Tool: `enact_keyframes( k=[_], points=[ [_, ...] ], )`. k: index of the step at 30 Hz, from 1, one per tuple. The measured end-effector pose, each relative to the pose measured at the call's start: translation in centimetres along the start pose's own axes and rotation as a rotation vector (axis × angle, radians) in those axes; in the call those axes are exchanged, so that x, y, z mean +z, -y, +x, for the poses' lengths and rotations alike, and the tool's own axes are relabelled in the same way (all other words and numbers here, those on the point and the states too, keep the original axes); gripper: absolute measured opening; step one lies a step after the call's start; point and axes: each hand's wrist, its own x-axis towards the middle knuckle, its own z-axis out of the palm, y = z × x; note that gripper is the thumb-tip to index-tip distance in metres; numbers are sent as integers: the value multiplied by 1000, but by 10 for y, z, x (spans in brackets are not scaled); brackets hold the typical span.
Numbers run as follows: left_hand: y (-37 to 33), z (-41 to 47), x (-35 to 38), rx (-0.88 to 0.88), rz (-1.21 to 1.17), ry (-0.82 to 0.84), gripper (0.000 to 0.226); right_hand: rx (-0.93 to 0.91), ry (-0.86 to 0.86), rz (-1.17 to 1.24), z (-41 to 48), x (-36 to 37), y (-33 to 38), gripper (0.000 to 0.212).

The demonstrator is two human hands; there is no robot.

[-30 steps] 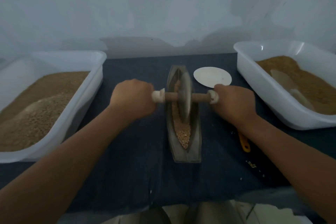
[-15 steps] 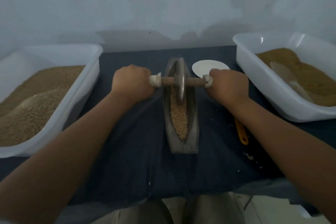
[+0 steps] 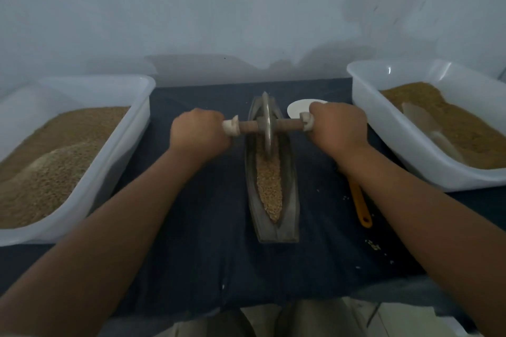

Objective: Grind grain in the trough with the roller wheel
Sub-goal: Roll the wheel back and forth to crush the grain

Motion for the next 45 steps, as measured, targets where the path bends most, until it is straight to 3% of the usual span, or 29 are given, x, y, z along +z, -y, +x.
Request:
enact_keyframes(
  k=[2, 6, 9, 18, 20, 24, 27, 32, 35, 37, 41, 45],
  points=[
    [1, -14, -7, 22, 34, 0, 38, 9, 38, -1, -11, -4, 0, 33],
    [15, -85, -7, 169, 23, -162, 44, -154, -134, 92, -72, -20, -7, 36],
    [23, -100, 2, 185, 11, -193, 47, -247, -156, 159, -81, -20, -11, 29],
    [1, 8, 0, 22, 46, 33, 40, 42, 77, 13, -1, -3, -2, 27],
    [7, -22, -2, 87, 39, -86, 37, 23, 46, 46, -25, -1, -6, 30],
    [25, -85, 10, 315, -19, -365, 42, -220, -287, 209, -86, 8, -19, 38],
    [23, -67, 15, 228, -32, -288, 48, -166, -156, 128, -63, 5, -16, 44],
    [9, 15, 11, 61, -9, -21, 45, 14, 22, 28, 3, 4, -3, 29],
    [4, 6, 3, 28, 16, 1, 46, 39, 114, 28, 1, -7, -2, 24],
    [8, -31, 0, 65, 0, -63, 49, -25, 90, 28, -25, -14, -4, 24],
    [23, -93, 4, 218, 2, -175, 54, -210, -137, 155, -76, -27, -8, 30],
    [17, -54, 11, 145, 30, -167, 54, -118, -74, 85, -45, -4, -9, 33]
  ],
)
